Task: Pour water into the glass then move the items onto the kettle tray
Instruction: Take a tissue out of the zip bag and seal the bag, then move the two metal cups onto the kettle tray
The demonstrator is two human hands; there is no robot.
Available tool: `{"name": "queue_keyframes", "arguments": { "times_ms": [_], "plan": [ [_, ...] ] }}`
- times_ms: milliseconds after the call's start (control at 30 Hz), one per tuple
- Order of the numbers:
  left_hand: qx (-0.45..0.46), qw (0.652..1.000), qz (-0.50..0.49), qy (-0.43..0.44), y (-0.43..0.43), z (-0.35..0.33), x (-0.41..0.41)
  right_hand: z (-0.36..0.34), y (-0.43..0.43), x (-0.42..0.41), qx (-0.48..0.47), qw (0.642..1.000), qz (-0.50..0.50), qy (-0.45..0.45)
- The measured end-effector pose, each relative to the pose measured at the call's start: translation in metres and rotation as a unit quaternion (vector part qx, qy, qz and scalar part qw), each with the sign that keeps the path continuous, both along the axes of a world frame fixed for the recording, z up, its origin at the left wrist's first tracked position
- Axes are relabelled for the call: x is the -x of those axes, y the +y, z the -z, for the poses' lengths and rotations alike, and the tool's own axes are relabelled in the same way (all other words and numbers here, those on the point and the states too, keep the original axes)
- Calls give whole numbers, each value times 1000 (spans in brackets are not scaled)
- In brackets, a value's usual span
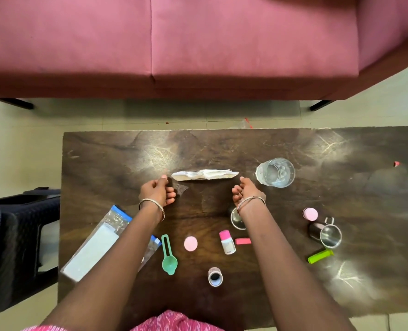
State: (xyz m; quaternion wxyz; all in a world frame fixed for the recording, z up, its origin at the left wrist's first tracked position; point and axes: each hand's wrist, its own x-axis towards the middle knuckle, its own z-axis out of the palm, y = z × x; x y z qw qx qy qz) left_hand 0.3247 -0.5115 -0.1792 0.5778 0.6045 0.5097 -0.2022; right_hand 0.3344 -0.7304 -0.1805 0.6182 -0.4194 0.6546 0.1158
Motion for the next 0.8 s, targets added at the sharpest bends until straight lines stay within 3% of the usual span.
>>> {"name": "queue_keyframes", "arguments": {
  "times_ms": [233, 567, 633, 733, 800],
  "plan": [
    [-14, 997, 52, -50, -1, -34, 82, -48, -8, 63, 62, 990, -39, -121],
    [-67, 967, 219, -112, -65, -81, 152, -102, -65, 162, 160, 972, -122, -118],
    [-84, 949, 268, -141, -84, -86, 150, -103, -82, 178, 172, 969, -133, -119],
    [-194, 884, 386, -180, -112, -82, 140, -105, -111, 198, 192, 962, -155, -119],
    [-218, 854, 440, -172, -130, -72, 132, -105, -132, 210, 200, 958, -168, -120]
  ]
}}
